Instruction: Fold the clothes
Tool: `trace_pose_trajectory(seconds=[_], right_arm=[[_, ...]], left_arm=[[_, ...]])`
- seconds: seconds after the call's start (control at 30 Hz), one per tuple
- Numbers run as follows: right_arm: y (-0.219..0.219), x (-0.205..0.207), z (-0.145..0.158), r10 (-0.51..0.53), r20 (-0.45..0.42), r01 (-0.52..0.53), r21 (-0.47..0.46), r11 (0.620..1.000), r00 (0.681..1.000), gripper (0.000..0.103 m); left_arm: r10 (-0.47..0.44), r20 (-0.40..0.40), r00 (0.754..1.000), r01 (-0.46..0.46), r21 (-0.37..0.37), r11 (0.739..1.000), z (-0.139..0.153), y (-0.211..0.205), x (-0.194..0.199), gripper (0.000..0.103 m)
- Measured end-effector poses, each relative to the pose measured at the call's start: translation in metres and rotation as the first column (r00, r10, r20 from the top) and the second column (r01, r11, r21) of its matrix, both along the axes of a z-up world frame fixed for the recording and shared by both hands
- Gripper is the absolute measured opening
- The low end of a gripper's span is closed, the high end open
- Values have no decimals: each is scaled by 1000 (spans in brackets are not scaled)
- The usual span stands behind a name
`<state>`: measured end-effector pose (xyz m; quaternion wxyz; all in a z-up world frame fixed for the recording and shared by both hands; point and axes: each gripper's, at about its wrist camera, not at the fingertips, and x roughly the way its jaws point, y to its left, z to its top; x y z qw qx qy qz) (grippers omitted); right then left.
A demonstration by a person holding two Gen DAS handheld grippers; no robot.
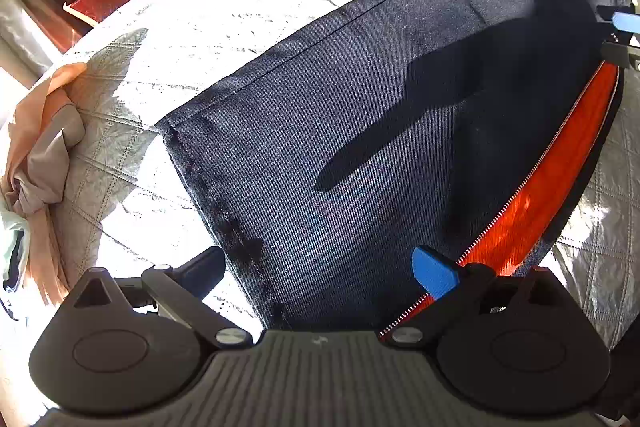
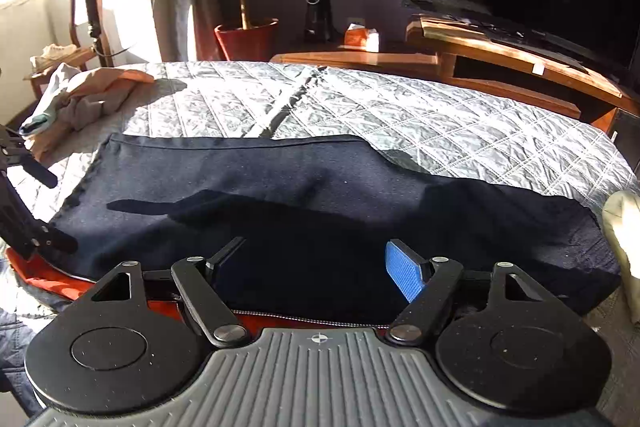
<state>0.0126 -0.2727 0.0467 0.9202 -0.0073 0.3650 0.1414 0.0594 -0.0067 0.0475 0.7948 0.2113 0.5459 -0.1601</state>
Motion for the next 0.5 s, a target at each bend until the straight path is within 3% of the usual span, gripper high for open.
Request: trace_pose_trajectory(seconds=[0.13, 0.2, 0.3, 0.5], right_arm=[[60, 44, 17, 137, 9, -137, 53, 989, 991, 80], [94, 69, 28, 269, 1, -269, 47, 962, 963, 80], [146, 99, 38, 476, 1, -476, -52, 878, 879, 84], [231, 151, 29, 675, -90, -681, -128, 721, 732, 83]], left_arm=[[81, 61, 995, -83, 40, 996, 9, 22, 12, 99], [142, 87, 986, -146, 38, 989, 16, 39, 20, 99], [238, 125, 963, -244, 34, 969, 26, 66, 32, 99], [391, 154, 907, -392, -24, 920, 41, 112, 44, 99]])
